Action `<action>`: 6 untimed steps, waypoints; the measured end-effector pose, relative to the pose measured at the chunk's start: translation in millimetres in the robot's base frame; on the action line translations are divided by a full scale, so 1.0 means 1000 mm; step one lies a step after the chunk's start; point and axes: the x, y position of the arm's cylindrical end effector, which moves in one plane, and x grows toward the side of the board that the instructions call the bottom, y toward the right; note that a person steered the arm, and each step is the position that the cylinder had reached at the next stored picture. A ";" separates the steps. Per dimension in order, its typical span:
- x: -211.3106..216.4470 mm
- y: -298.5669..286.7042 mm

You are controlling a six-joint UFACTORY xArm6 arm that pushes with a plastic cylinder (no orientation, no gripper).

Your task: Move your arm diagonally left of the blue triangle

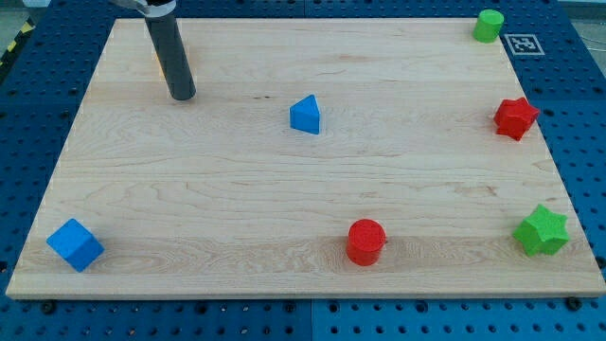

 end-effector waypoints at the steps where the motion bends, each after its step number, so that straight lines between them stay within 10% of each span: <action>1: 0.000 0.008; 6: -0.018 0.099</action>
